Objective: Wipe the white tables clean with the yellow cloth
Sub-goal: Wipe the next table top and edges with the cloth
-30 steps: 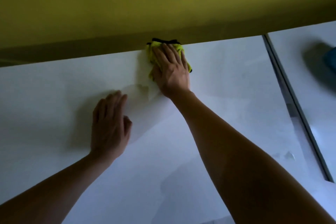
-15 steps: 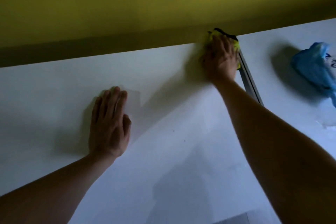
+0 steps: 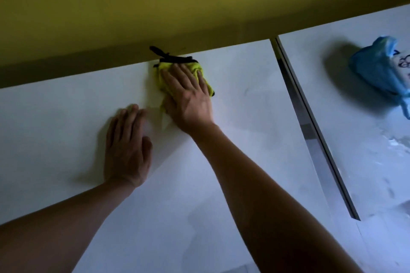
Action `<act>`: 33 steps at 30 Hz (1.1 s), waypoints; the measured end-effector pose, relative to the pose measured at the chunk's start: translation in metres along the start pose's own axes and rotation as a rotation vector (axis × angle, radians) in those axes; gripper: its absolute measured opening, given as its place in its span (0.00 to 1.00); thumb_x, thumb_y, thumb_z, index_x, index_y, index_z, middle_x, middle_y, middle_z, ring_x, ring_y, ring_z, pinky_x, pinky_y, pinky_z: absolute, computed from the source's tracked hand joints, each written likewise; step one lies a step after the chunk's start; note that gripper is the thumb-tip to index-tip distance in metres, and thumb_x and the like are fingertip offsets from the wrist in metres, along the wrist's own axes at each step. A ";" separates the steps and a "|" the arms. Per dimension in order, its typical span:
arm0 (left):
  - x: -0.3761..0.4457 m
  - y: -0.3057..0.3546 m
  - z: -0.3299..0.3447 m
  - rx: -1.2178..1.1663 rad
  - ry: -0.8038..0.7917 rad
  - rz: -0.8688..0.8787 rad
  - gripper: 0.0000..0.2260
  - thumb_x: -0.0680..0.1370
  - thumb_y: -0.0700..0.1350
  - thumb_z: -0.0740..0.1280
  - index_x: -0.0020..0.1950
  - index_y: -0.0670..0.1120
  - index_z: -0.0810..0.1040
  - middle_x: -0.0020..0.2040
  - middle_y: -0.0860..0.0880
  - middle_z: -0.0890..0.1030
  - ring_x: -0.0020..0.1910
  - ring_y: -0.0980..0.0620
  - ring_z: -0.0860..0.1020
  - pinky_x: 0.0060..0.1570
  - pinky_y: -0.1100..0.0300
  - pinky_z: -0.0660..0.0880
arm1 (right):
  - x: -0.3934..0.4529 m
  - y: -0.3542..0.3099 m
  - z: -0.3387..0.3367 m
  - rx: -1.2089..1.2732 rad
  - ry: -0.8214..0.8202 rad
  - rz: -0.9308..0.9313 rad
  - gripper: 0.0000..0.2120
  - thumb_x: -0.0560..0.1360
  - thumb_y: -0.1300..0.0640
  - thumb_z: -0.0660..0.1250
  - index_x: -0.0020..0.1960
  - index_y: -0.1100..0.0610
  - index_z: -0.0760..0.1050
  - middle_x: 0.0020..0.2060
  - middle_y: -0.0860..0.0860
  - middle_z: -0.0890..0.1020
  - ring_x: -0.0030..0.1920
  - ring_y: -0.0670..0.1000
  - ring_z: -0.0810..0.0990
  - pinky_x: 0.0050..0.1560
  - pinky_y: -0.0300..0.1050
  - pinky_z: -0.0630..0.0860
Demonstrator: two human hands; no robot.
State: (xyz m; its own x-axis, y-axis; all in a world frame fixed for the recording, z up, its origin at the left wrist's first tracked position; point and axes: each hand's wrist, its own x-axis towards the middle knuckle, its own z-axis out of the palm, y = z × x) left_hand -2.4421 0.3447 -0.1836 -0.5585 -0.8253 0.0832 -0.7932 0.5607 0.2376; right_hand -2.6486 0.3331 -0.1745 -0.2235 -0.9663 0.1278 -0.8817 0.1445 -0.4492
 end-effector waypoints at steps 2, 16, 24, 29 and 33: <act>0.001 -0.002 0.001 -0.002 0.007 0.009 0.28 0.81 0.47 0.53 0.82 0.41 0.63 0.82 0.41 0.62 0.82 0.38 0.59 0.80 0.40 0.55 | -0.002 0.022 -0.013 0.001 -0.008 -0.021 0.30 0.75 0.48 0.66 0.76 0.51 0.69 0.76 0.52 0.68 0.78 0.54 0.61 0.77 0.55 0.56; 0.000 0.000 0.009 -0.007 0.056 -0.014 0.29 0.80 0.46 0.54 0.82 0.43 0.62 0.82 0.42 0.62 0.82 0.39 0.58 0.81 0.42 0.54 | -0.046 0.075 -0.048 -0.046 0.166 0.224 0.29 0.73 0.49 0.61 0.74 0.53 0.71 0.73 0.55 0.71 0.74 0.57 0.66 0.69 0.58 0.65; 0.000 -0.004 0.009 -0.003 0.066 0.008 0.28 0.81 0.45 0.55 0.81 0.43 0.63 0.82 0.42 0.63 0.81 0.39 0.59 0.81 0.45 0.54 | -0.079 0.036 -0.030 0.021 0.030 -0.073 0.27 0.77 0.49 0.64 0.74 0.54 0.71 0.74 0.55 0.71 0.77 0.57 0.65 0.75 0.61 0.59; 0.000 -0.004 0.011 0.010 0.052 0.001 0.28 0.80 0.45 0.55 0.82 0.44 0.61 0.83 0.42 0.61 0.82 0.39 0.59 0.81 0.45 0.53 | -0.091 0.132 -0.080 -0.053 0.198 0.372 0.26 0.78 0.51 0.63 0.76 0.52 0.68 0.76 0.54 0.67 0.78 0.56 0.62 0.73 0.58 0.63; 0.000 -0.001 0.009 0.003 0.066 -0.008 0.28 0.80 0.45 0.56 0.82 0.44 0.62 0.82 0.42 0.62 0.81 0.39 0.59 0.81 0.45 0.53 | -0.092 0.131 -0.083 -0.077 0.241 0.534 0.27 0.79 0.49 0.60 0.78 0.51 0.65 0.78 0.53 0.64 0.79 0.55 0.58 0.77 0.57 0.56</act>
State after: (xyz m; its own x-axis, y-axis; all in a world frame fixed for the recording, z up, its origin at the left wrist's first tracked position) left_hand -2.4434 0.3444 -0.1924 -0.5353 -0.8321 0.1455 -0.7981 0.5546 0.2356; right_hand -2.7782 0.4587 -0.1717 -0.7251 -0.6809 0.1026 -0.6464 0.6217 -0.4423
